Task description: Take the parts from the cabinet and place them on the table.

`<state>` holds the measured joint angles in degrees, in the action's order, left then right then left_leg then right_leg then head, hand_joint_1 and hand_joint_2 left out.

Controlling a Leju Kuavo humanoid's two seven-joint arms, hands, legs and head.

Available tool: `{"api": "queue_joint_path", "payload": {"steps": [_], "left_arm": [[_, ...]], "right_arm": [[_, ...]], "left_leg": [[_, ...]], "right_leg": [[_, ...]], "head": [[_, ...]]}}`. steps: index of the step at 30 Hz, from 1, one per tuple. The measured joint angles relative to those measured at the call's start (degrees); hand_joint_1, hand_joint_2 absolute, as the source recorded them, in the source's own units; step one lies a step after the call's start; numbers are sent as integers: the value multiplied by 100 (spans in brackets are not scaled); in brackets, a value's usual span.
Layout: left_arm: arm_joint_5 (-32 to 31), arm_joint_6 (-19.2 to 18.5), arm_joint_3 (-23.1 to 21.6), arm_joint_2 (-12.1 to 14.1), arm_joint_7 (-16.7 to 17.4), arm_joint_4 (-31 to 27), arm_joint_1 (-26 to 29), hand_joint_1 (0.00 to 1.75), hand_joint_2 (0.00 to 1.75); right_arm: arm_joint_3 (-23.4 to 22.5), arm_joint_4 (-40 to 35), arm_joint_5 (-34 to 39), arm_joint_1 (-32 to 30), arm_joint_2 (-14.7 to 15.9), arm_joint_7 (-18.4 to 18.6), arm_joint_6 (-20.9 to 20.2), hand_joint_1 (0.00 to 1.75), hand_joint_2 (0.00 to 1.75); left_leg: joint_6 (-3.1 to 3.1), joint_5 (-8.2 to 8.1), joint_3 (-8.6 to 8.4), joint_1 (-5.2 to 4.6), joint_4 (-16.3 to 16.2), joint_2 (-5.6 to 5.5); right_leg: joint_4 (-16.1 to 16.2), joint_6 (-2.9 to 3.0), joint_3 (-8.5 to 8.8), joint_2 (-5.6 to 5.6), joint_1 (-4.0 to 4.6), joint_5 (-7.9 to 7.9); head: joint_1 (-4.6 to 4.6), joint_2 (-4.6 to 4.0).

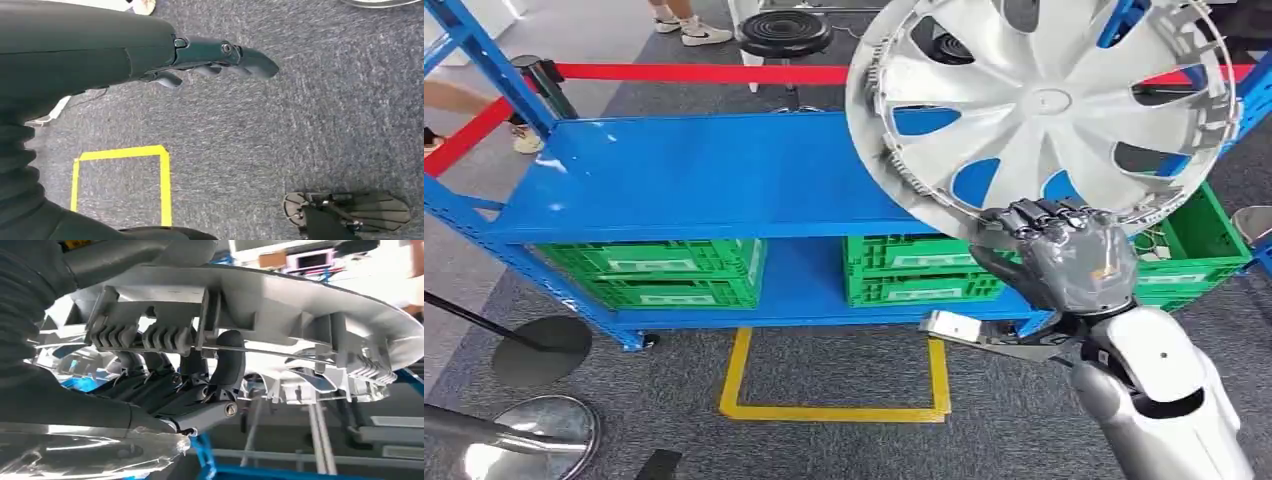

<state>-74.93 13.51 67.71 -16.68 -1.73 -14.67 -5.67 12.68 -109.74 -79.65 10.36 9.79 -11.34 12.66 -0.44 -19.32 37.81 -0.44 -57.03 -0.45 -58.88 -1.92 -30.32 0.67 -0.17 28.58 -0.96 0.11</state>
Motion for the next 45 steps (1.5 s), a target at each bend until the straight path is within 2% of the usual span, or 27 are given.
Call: {"api": "queue_joint_path", "payload": {"steps": [1, 4, 5, 6, 8, 10, 12, 15, 16, 18, 20, 21, 22, 23, 25, 27, 30, 31, 33, 35, 36, 38, 40, 41, 42, 43, 45], "left_arm": [[0, 0, 4, 9, 0, 0, 8, 0, 175], [0, 0, 2, 9, 9, 0, 0, 0, 175], [0, 0, 2, 13, 9, 0, -3, 0, 175], [0, 0, 2, 15, 9, 0, -3, 0, 175], [2, 0, 4, 17, 9, 0, -3, 0, 175], [2, 0, 4, 22, 9, 0, -12, 0, 175], [2, 2, 4, 24, 9, 0, -47, 0, 175], [2, 0, 6, 31, 9, 0, -52, 0, 175], [2, 0, 9, 28, 11, 0, -36, 0, 175], [7, 2, 20, 50, 15, 0, -17, 0, 175], [4, 0, 20, 50, 15, 2, -23, 0, 175], [4, 0, 20, 57, 15, 2, -24, 0, 175], [4, 0, 22, 63, 15, 2, -22, 0, 175], [4, 0, 22, 66, 15, 2, -21, 0, 175], [4, 0, 22, 66, 15, 2, -23, 0, 175], [2, 0, 22, 66, 15, 2, -25, 0, 175], [4, -4, 24, 72, 15, 2, -19, 0, 175], [4, -2, 24, 79, 15, 2, -9, 0, 175], [2, -2, 24, 76, 15, 2, -7, 0, 175], [2, -2, 24, 81, 15, 2, -9, 0, 175], [4, -2, 24, 81, 15, 2, -11, 0, 175], [2, -2, 24, 83, 15, 2, -9, 0, 175], [4, -2, 24, 81, 15, 2, -18, 0, 175], [4, -2, 24, 83, 15, 2, -28, 0, 175], [2, 0, 24, 105, 15, 0, -43, 0, 175], [2, 4, 24, 98, 15, 0, -50, 0, 175], [2, 2, 24, 98, 15, 2, -28, 0, 175]], "right_arm": [[-4, 11, 4, 13, 0, -2, 0, 175, 175], [-15, 17, 15, 5, 0, -15, 7, 175, 175], [-20, 20, 15, -1, 0, -13, 7, 175, 175], [-24, 22, 15, -12, 0, -13, 7, 175, 175], [-33, 22, 15, -29, 0, -15, 7, 175, 175], [-46, 22, 15, -32, 0, -18, 9, 175, 175], [-57, 20, 15, -32, 0, -26, 11, 175, 175], [-63, 22, 15, -53, 0, -59, 28, 175, 175], [-63, 24, 15, -80, 0, -74, 37, 175, 175], [-70, 24, 17, -130, 0, -87, 72, 175, 175], [-85, 42, 15, -131, 0, -101, 83, 175, 175], [-85, 50, 20, -141, 0, -100, 94, 175, 175], [-90, 61, 20, -152, 0, -101, 94, 175, 175], [-92, 70, 20, -157, 0, -101, 94, 175, 175], [-96, 70, 20, -152, 0, -98, 94, 175, 175], [-98, 66, 22, -145, -2, -101, 96, 175, 175], [-105, 70, 22, -154, -2, -98, 107, 175, 175], [-105, 72, 20, -155, -2, -101, 107, 175, 175], [-105, 72, 20, -143, -2, -101, 109, 175, 175], [-105, 72, 20, -148, -2, -101, 109, 175, 175], [-105, 72, 20, -154, -2, -98, 109, 175, 175], [-105, 72, 20, -155, -2, -94, 109, 175, 175], [-107, 72, 22, -154, -2, -92, 111, 175, 175], [-107, 72, 24, -155, -2, -92, 111, 175, 175], [-111, 70, 26, -152, -4, -92, 114, 175, 175], [-120, 72, 28, -159, -4, -103, 118, 175, 175], [-127, 103, 31, -181, -17, -116, 129, 175, 175]], "left_leg": [[-28, -84, 105, 15, -132, 4], [-114, -1100, 414, 18, -1113, 10], [-125, -1308, 504, 19, -1534, 10], [-127, -1337, 523, 19, -1788, 10], [-107, -1015, 295, 19, -1702, 10], [-39, -733, -338, 16, -918, 9], [24, -958, -1034, -14, 70, 3], [84, -851, -908, -69, 141, -8], [129, -750, -867, -12, 206, 22], [214, -626, -731, -21, 205, 31], [220, -502, -589, -27, 201, 30], [217, -436, -506, -28, 196, 33], [211, -367, -423, -29, 192, 36], [198, -301, -332, -27, 186, 37], [160, -182, -167, -15, 161, 36], [91, -88, -73, -31, 122, 29], [-40, 95, -23, 9, 153, 31], [-71, 118, 28, -7, 157, 22], [-142, -416, 163, 12, -156, 24], [-187, -1060, 393, 28, -1058, 25], [-191, -1201, 468, 27, -1456, 24], [-157, -994, 333, 21, -1606, 24], [-32, -614, -221, -18, -907, 20], [63, -603, -593, -65, -376, 14], [152, -794, -857, -83, 48, 27], [104, -835, -934, -95, 305, 21], [128, -683, -854, -159, 290, 13]], "right_leg": [[10, 66, -38, -28, -34, -64], [21, 155, -283, -22, -32, -268], [16, 158, -372, -23, -31, -334], [14, 151, -453, -25, -30, -396], [9, 128, -624, -28, -26, -522], [9, 110, -755, -23, -17, -650], [-3, 53, -823, -27, 6, -742], [128, -60, -888, -43, -51, -998], [114, -88, -954, -33, -58, -978], [-331, -117, -1103, -38, -54, -347], [-1228, -152, -1285, -38, -51, 224], [-1597, -165, -1322, -36, -50, 327], [-1725, -172, -1259, -37, -50, 233], [-1608, -172, -1082, -38, -51, 17], [-801, -172, -428, -41, -53, -299], [222, -169, 263, -26, -25, 106], [124, 17, 72, -2, 38, 4], [161, 74, -28, -20, -9, -76], [157, 162, -107, -30, -16, -212], [155, 173, -265, -32, 2, -329], [144, 173, -347, -34, 12, -389], [137, 174, -500, -34, 38, -500], [130, 182, -652, -17, 80, -620], [129, 182, -694, -14, 73, -671], [132, 150, -746, -25, 103, -715], [135, 123, -768, -42, 63, -778], [240, 40, -790, -51, -2, -926]], "head": [[-7, 0], [57, 0], [59, 0], [57, 0], [59, 0], [57, 0], [52, 0], [50, 0], [63, 0], [30, 0], [33, 0], [22, 0], [28, 0], [22, 0], [24, 0], [24, 0], [13, 0], [13, 0], [59, 0], [66, 0], [70, 0], [68, 0], [70, 0], [61, 0], [57, 0], [59, 0], [74, 0]]}}
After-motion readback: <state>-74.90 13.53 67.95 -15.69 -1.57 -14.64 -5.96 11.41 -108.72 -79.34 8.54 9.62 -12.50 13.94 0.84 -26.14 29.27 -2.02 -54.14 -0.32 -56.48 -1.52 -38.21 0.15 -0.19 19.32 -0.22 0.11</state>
